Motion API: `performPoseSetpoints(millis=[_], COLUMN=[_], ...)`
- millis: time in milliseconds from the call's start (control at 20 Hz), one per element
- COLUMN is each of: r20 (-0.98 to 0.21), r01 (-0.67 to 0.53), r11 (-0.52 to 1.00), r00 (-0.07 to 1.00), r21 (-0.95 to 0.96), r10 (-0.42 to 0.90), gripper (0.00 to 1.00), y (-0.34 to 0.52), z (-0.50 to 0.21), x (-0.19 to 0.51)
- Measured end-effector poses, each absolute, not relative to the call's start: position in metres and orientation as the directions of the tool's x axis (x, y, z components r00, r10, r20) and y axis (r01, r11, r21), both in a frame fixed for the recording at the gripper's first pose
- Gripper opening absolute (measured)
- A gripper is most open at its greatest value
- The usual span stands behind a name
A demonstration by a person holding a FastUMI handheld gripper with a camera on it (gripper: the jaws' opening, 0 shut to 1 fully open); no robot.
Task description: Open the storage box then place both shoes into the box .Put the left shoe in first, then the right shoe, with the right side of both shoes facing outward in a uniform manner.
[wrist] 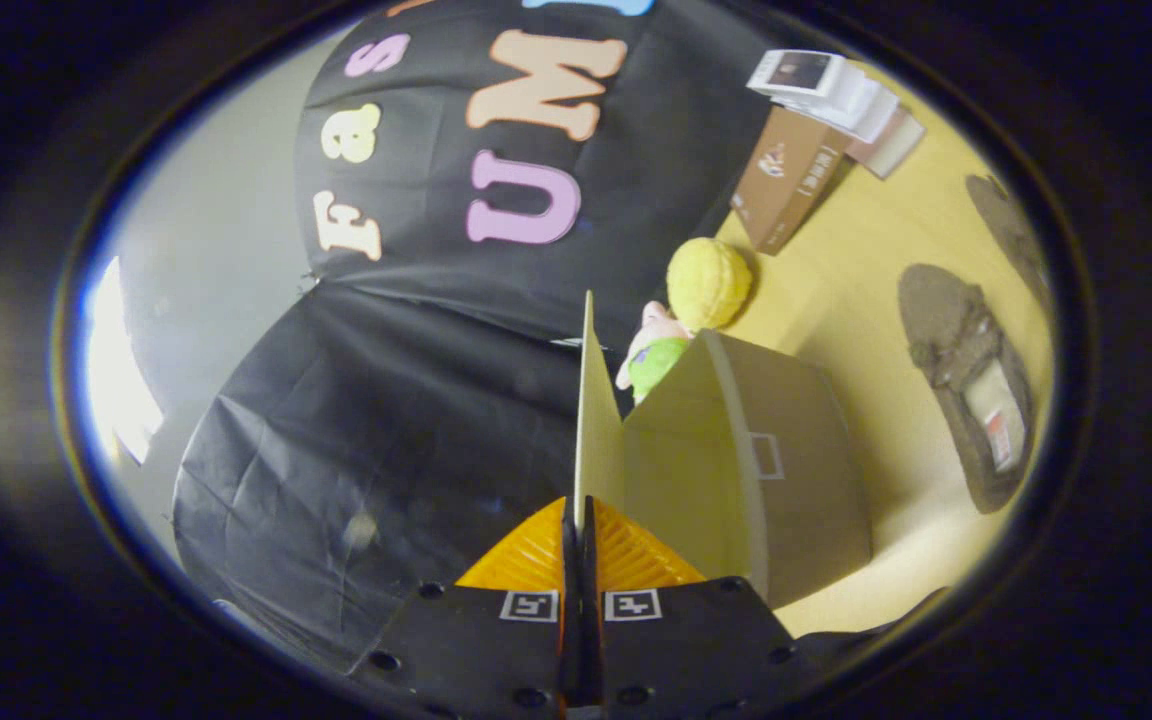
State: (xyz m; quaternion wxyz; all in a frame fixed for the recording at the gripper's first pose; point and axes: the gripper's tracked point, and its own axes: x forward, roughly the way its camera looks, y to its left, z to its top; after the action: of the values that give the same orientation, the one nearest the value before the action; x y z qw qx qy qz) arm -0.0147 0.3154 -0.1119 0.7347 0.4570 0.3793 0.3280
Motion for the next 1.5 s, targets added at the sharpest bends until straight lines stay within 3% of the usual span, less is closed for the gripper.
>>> performPoseSetpoints(millis=[650,1050,1300,1500], r20=[-0.221,-0.308,-0.393,-0.404], r01=[-0.367,-0.524,-0.606,-0.625], r11=[0.34,0.341,0.408,0.45], r00=[0.33,0.152,0.167,0.227], r21=[0.866,0.781,0.683,0.638], r10=[0.918,0.939,0.905,0.886], gripper=[0.07,0.64,1.0,1.0], y=[0.445,0.52,0.514,0.503], z=[-0.049,-0.074,-0.102,-0.102], x=[-0.038,-0.096,-0.103,-0.094])
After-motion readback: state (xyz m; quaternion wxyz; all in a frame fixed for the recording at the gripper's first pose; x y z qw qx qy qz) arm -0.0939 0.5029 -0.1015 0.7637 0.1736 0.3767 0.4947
